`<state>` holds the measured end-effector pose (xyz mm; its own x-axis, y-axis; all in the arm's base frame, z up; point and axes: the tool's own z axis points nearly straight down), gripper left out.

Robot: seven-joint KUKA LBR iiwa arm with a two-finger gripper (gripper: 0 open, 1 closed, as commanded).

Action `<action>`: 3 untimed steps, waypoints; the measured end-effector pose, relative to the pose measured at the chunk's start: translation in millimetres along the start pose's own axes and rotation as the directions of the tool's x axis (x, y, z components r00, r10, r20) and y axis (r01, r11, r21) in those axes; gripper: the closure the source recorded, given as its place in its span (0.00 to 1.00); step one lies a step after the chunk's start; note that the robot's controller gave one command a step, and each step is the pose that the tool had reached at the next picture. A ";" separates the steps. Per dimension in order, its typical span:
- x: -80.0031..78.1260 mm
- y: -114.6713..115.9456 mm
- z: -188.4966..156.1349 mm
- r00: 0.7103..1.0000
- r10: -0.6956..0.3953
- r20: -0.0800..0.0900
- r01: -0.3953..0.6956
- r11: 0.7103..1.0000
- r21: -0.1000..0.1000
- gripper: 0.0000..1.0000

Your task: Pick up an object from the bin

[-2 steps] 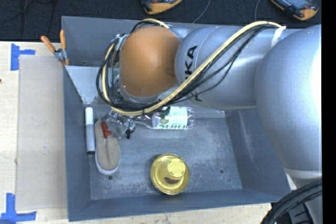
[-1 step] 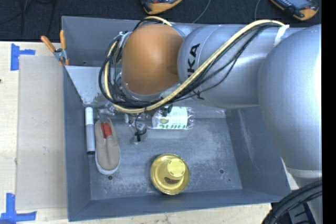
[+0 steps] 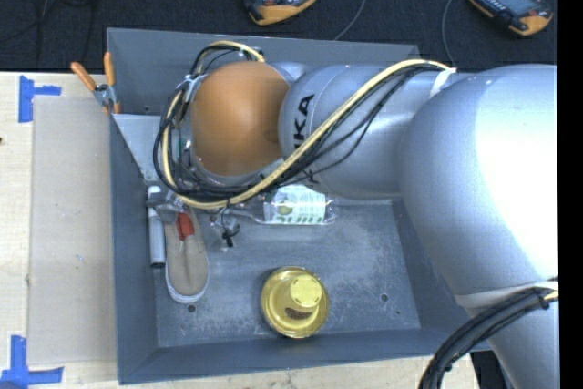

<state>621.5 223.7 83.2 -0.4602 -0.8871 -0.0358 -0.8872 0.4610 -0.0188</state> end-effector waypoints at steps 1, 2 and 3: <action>3.0 -2.1 -0.2 1.000 0.003 -0.008 -0.003 1.000 0.001 1.00; 14.3 16.7 -147.9 0.997 -0.075 -0.002 0.075 0.997 0.006 1.00; 67.4 0.3 11.9 0.964 -0.264 0.005 0.264 0.964 0.007 1.00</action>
Offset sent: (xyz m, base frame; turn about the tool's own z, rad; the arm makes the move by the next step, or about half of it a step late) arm 0.0000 0.0000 0.0000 0.0000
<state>590.6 164.3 68.9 -0.2093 -0.9772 -0.0348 -0.9770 0.2105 -0.0345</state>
